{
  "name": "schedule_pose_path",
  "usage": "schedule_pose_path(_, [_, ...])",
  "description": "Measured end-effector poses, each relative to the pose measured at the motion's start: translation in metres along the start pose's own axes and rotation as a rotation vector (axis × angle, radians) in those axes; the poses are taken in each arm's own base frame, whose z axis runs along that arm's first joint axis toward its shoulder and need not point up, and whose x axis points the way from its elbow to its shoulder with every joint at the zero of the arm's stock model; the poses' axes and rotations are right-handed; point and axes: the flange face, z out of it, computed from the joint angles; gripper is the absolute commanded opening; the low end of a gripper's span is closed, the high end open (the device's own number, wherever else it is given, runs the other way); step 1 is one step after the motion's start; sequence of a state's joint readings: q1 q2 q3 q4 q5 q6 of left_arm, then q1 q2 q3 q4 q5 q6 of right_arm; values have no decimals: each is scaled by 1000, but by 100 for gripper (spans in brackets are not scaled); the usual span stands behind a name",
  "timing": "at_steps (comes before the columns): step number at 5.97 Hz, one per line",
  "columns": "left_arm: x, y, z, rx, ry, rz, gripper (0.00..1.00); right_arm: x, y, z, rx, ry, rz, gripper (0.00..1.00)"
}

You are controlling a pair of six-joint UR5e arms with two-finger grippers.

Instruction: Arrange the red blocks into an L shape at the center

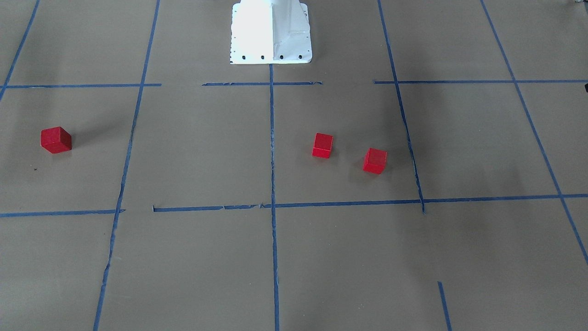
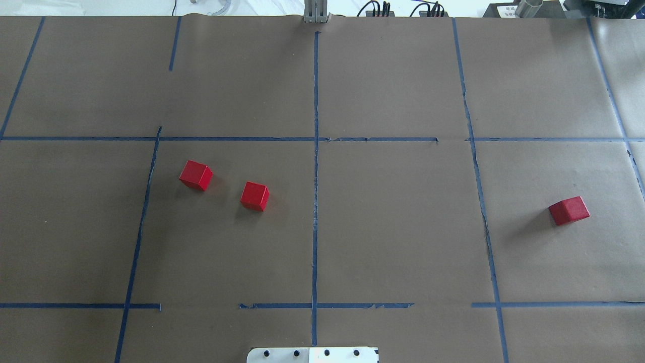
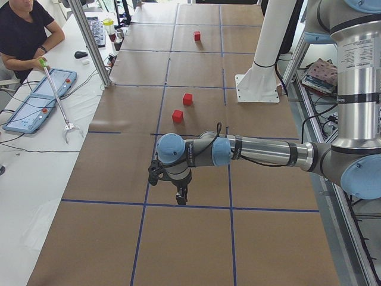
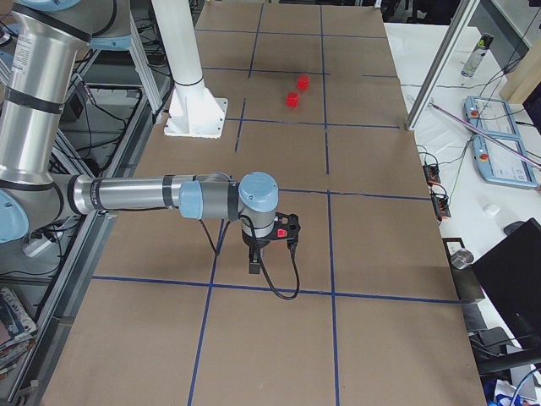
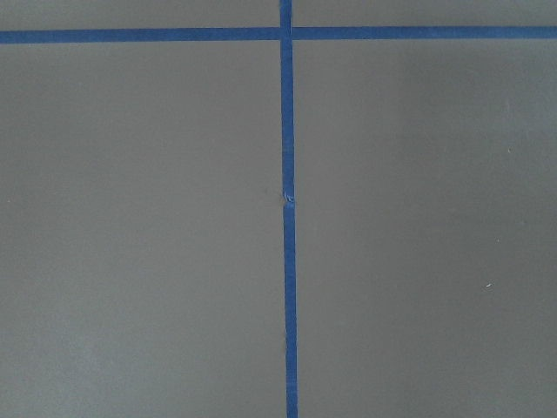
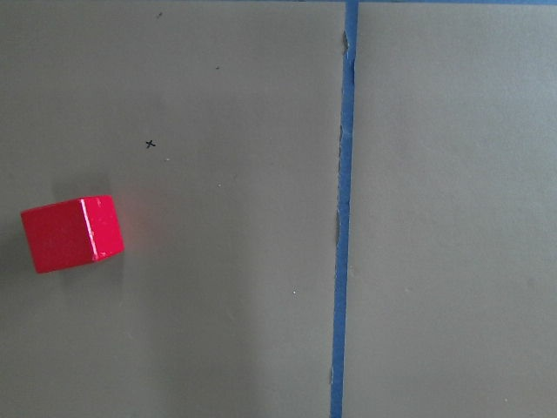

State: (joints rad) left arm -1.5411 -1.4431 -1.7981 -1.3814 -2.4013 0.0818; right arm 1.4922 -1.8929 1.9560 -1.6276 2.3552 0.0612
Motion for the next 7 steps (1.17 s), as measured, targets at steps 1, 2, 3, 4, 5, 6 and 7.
schedule_pose_path(1, [5, -1, -6, 13, -6, 11, 100, 1, -1, 1, -1, 0, 5, 100])
schedule_pose_path(2, [10, -3, -14, 30, -21, 26, 100, 0, -4, 0, 5, -1, 3, 100])
schedule_pose_path(3, [17, -1, -23, 48, -37, 43, 100, -1, -5, 0, 17, -3, -6, 100])
schedule_pose_path(4, [22, 4, -28, 59, -46, 54, 100, 0, -5, 1, 32, -12, -20, 100])
schedule_pose_path(5, [23, 9, -29, 60, -49, 55, 100, -2, -5, 1, 45, -27, -36, 100])
schedule_pose_path(6, [23, 13, -29, 59, -48, 54, 100, -5, -6, 1, 53, -37, -49, 100])
schedule_pose_path(7, [21, 15, -26, 55, -45, 51, 100, -14, -8, 0, 73, -42, -91, 100])
